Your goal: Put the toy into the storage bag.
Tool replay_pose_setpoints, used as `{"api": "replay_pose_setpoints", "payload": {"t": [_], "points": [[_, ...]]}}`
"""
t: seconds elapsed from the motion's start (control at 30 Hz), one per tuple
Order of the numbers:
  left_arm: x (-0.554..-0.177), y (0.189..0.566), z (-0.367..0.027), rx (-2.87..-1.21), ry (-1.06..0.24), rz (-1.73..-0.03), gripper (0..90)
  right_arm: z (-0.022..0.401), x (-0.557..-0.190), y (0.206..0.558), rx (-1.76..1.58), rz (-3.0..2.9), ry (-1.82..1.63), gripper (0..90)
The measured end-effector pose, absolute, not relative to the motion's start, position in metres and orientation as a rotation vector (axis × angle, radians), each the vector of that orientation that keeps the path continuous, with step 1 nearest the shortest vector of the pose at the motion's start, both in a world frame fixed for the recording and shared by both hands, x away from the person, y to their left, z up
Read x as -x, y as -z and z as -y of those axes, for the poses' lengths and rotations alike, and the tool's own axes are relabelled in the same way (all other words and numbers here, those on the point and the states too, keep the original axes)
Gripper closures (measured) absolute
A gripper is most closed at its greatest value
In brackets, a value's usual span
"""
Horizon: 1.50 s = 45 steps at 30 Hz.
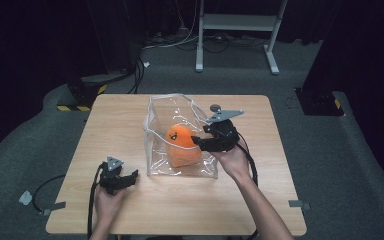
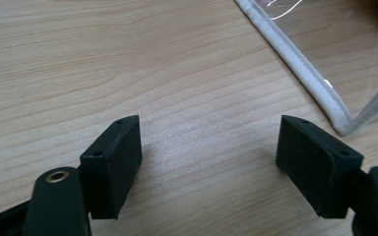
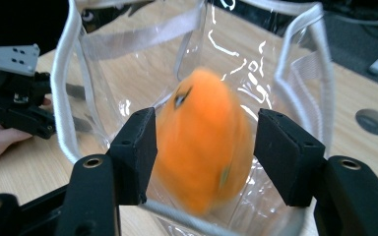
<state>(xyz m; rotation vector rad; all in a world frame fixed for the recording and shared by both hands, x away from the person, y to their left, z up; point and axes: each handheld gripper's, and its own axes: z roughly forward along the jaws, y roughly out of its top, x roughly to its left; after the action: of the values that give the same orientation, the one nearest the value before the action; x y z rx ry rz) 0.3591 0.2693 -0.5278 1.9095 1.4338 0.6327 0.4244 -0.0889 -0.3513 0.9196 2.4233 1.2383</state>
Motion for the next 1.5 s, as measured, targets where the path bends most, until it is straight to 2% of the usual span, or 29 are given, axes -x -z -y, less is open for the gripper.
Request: {"api": "replay_pose_setpoints", "payload": {"t": [0.53, 1.5], "points": [[-0.359, 0.528, -0.269, -1.91, -0.632, -1.434, 25.3, 0.127, -0.414, 0.333, -0.95, -2.262, -1.4, 38.7], [-0.359, 0.528, -0.269, -1.91, -0.633, -1.434, 25.3, 0.187, -0.395, 0.321, -1.04, -2.092, -1.515, 38.7]]}}
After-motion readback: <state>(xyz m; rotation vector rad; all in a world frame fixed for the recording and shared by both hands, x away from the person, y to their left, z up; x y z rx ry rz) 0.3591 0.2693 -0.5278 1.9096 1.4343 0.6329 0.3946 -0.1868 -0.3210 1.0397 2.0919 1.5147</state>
